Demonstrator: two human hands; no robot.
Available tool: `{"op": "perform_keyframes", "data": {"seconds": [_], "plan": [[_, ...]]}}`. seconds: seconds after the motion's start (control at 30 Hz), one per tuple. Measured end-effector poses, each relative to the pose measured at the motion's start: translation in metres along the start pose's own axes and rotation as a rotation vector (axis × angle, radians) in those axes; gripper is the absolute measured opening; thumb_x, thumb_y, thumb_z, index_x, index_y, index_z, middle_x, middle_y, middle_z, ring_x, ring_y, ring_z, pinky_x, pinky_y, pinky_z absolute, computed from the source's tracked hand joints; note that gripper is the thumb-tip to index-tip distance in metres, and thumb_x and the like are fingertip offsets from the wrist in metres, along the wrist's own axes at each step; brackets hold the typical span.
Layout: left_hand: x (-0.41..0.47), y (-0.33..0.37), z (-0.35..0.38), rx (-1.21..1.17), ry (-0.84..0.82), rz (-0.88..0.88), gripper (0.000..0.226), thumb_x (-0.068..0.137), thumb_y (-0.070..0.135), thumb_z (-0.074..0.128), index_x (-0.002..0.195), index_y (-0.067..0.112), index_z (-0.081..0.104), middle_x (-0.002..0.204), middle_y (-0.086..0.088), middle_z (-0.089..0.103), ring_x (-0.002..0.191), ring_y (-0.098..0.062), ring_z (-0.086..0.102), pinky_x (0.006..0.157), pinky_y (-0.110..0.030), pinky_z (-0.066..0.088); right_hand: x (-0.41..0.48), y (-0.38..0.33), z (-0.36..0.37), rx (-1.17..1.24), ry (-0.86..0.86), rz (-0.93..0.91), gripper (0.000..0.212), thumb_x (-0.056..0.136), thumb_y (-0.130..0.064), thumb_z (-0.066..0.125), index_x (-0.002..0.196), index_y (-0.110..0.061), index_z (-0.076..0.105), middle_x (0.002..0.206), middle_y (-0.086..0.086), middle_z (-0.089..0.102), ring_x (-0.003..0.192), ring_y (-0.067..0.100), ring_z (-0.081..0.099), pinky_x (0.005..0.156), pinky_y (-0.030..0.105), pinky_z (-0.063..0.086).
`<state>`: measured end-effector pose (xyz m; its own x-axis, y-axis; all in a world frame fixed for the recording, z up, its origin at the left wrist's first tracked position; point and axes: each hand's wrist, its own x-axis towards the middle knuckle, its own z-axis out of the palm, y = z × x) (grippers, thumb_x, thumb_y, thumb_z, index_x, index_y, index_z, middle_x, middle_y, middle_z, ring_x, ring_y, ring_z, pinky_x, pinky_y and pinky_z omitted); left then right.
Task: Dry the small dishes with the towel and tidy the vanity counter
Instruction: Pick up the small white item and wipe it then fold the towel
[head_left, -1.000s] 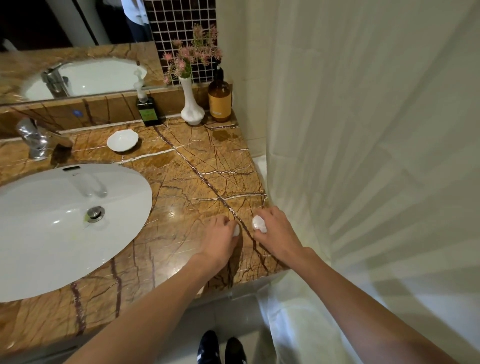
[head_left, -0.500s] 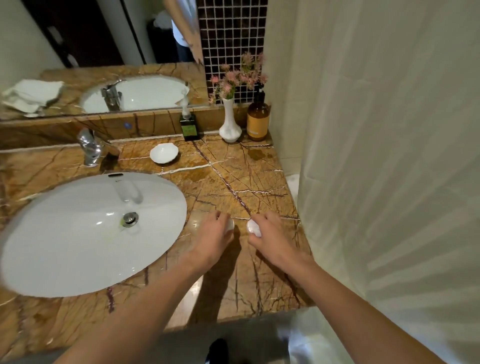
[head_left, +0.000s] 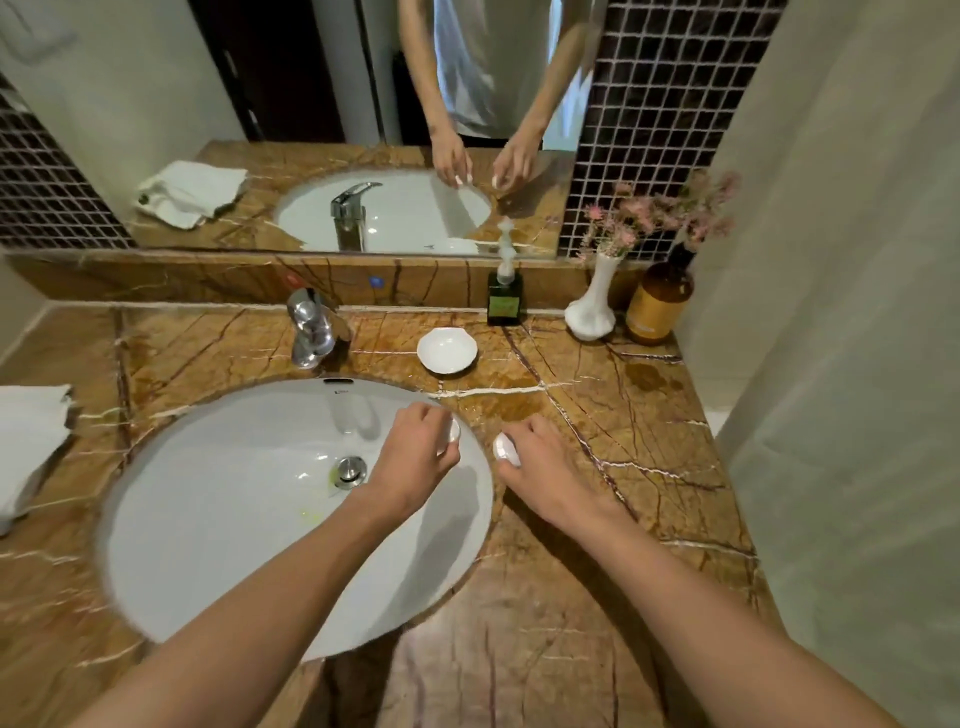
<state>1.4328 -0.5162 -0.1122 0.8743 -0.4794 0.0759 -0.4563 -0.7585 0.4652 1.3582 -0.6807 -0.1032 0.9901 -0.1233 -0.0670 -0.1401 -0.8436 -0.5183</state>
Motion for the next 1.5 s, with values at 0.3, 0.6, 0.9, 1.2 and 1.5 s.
{"op": "perform_keyframes", "data": {"seconds": [0.3,0.6,0.9,1.2,1.5], "plan": [[0.049,-0.035,-0.018,0.001,-0.002,-0.009,0.025,0.091,0.023,0.054,0.109,0.007,0.059,0.106,-0.011,0.059,0.101,-0.026,0.048,0.086,-0.038,0.044,0.068,-0.033,0.011,0.032,0.009,0.002,0.039,0.084,-0.019,0.059,0.123,-0.015,0.056,0.111,0.005,0.048,0.107,0.02,0.043,0.086,0.027,0.034],[0.118,-0.042,-0.007,0.032,-0.026,-0.042,0.031,0.087,0.025,0.06,0.114,0.009,0.057,0.117,-0.011,0.061,0.109,-0.027,0.05,0.091,-0.038,0.043,0.1,-0.011,0.009,0.046,0.001,0.019,0.035,0.085,-0.019,0.06,0.119,-0.016,0.054,0.113,0.003,0.046,0.108,0.018,0.041,0.084,0.028,0.035],[0.155,-0.048,0.027,0.08,-0.037,-0.126,0.045,0.083,0.025,0.066,0.124,0.013,0.053,0.124,-0.011,0.06,0.114,-0.027,0.051,0.095,-0.039,0.042,0.13,0.013,0.01,0.085,-0.005,0.033,0.049,0.085,-0.021,0.062,0.132,-0.019,0.047,0.119,0.0,0.046,0.112,0.016,0.041,0.085,0.026,0.034],[0.167,-0.044,0.035,0.132,0.003,-0.092,0.034,0.082,0.03,0.066,0.113,0.019,0.057,0.115,-0.003,0.066,0.109,-0.022,0.055,0.089,-0.036,0.032,0.15,0.013,0.01,0.116,-0.035,-0.036,0.055,0.086,-0.021,0.056,0.138,-0.019,0.04,0.124,0.001,0.044,0.114,0.015,0.039,0.091,0.029,0.036],[0.159,-0.047,0.035,0.119,0.038,-0.086,0.032,0.082,0.029,0.066,0.111,0.016,0.059,0.116,-0.004,0.065,0.113,-0.023,0.053,0.091,-0.037,0.032,0.186,0.002,0.013,0.061,-0.027,-0.057,0.06,0.084,-0.026,0.062,0.139,-0.013,0.041,0.127,0.006,0.046,0.119,0.021,0.04,0.097,0.036,0.039]]}}
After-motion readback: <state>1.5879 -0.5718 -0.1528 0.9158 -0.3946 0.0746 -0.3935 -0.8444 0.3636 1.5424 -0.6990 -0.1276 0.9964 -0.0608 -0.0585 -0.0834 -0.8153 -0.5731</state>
